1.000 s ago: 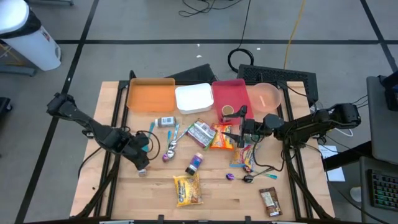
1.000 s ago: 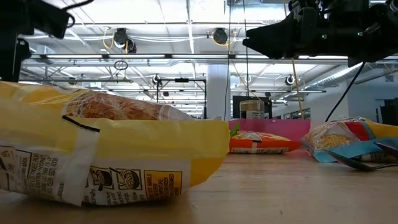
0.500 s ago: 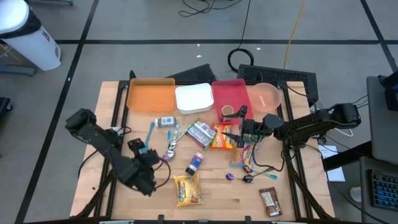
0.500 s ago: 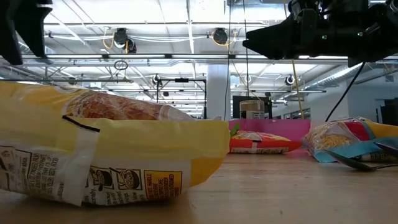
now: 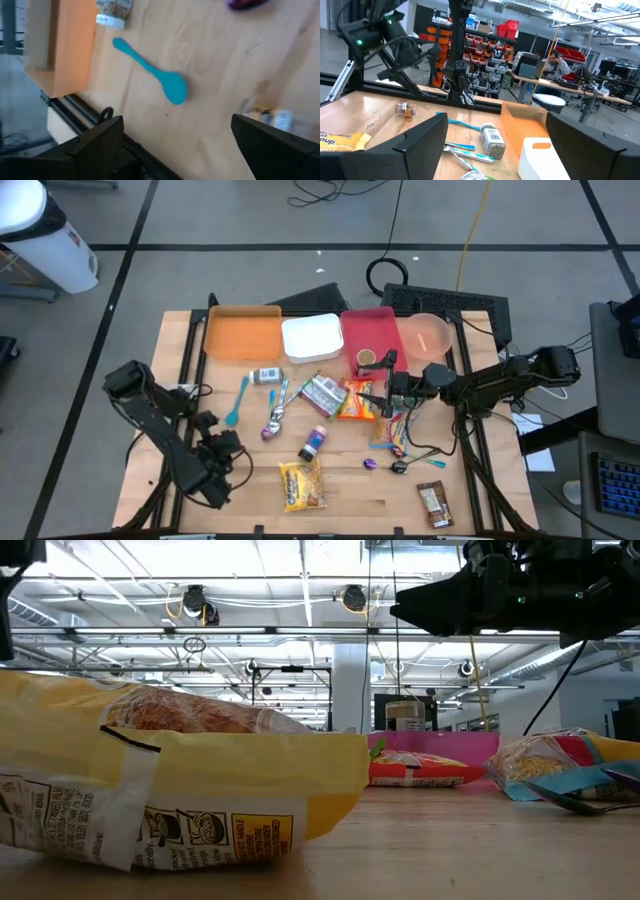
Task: Pick & Place Food Item
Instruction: Put the blue baby spoon into the orange bin
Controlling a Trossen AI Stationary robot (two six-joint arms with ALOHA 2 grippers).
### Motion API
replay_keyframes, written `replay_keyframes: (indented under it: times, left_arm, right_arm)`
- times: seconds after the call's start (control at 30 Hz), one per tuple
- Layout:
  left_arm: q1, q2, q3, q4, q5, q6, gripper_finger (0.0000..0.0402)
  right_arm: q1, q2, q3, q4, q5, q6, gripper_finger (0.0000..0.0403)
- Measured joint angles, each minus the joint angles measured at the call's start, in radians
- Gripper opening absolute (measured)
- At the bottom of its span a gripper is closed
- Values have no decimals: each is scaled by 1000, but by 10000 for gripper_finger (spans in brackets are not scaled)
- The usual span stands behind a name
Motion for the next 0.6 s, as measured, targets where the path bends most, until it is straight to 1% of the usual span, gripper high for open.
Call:
replay_keyframes:
  times: [0.13,0.23,0.4,0.53,0.6]
  left_arm:
    - [1,0,-58,0,-1,0,379]
    - [4,0,-99,7,-23,-3,379]
    - [18,0,-172,53,-23,0,379]
    - [22,0,-196,92,-19,-25,379]
    - [30,0,-199,113,-33,-41,379]
  right_arm:
    - [0,0,0,0,0,-3,329]
    - [0,0,0,0,0,-3,329]
    - [0,0,0,0,0,-3,329]
    - [0,0,0,-4,0,-1,329]
    - [0,0,0,-4,0,-2,329]
